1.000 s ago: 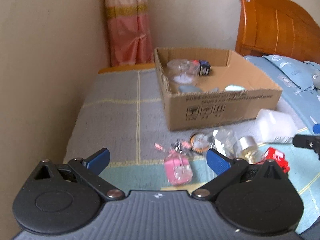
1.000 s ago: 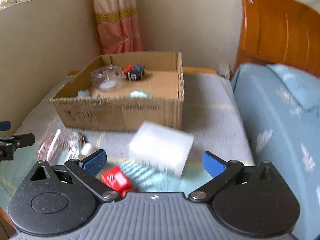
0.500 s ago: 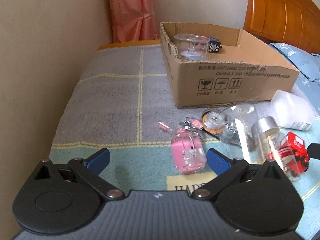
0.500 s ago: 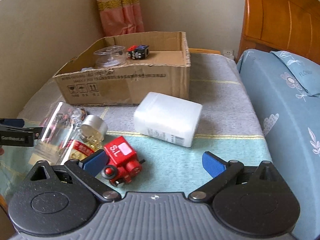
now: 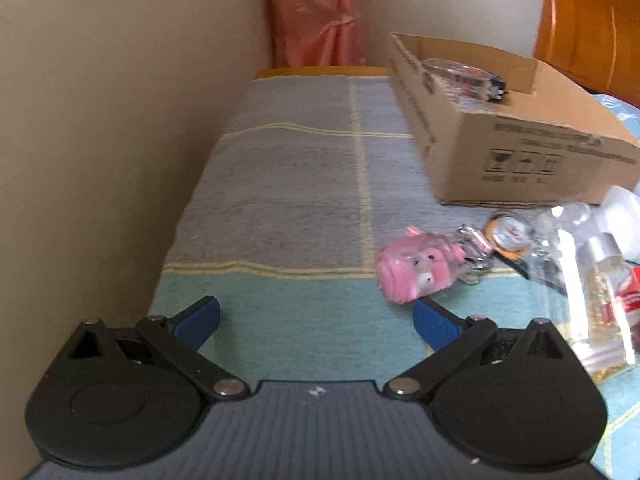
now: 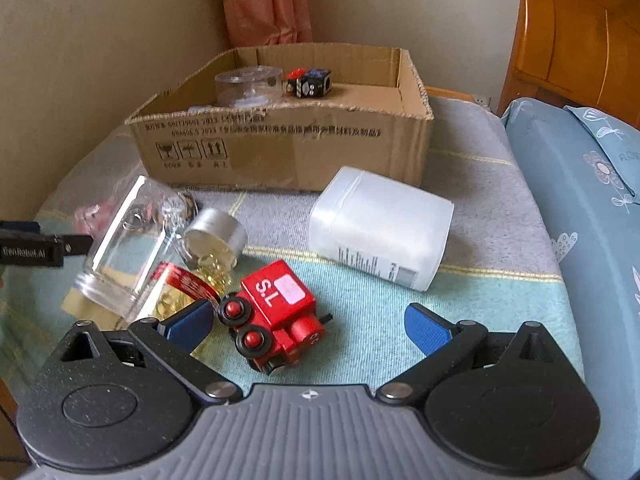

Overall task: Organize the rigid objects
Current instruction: 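Move the left gripper to the pink keychain toy while the right gripper approaches the red train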

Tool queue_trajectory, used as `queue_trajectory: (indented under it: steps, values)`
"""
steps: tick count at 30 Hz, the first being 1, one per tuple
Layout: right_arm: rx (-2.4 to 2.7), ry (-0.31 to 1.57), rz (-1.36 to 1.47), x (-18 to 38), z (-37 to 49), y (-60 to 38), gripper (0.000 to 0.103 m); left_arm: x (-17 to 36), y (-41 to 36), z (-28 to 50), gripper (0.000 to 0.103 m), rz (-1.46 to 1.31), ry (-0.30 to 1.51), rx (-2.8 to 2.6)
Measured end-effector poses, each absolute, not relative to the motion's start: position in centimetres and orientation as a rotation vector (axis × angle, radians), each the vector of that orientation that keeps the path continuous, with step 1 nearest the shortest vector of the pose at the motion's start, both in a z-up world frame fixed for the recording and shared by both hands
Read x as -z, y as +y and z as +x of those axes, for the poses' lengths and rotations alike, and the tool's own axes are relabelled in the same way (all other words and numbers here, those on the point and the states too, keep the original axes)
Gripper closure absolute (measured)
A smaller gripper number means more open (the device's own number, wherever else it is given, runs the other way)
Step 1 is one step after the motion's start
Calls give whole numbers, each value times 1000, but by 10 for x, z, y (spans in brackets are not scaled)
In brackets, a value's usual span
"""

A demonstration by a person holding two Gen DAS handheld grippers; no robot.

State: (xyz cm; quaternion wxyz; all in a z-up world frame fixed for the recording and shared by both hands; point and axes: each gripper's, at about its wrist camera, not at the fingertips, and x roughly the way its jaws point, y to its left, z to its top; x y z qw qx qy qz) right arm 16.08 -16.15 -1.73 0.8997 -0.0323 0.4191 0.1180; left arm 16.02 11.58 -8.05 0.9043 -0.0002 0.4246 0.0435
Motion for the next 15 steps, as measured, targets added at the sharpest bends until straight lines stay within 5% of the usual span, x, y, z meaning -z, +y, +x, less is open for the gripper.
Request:
queue_trajectory:
  steps: [15]
  values:
    - [-171, 885, -108, 38, 153, -193, 0, 66, 93, 154, 1, 36, 808, 25]
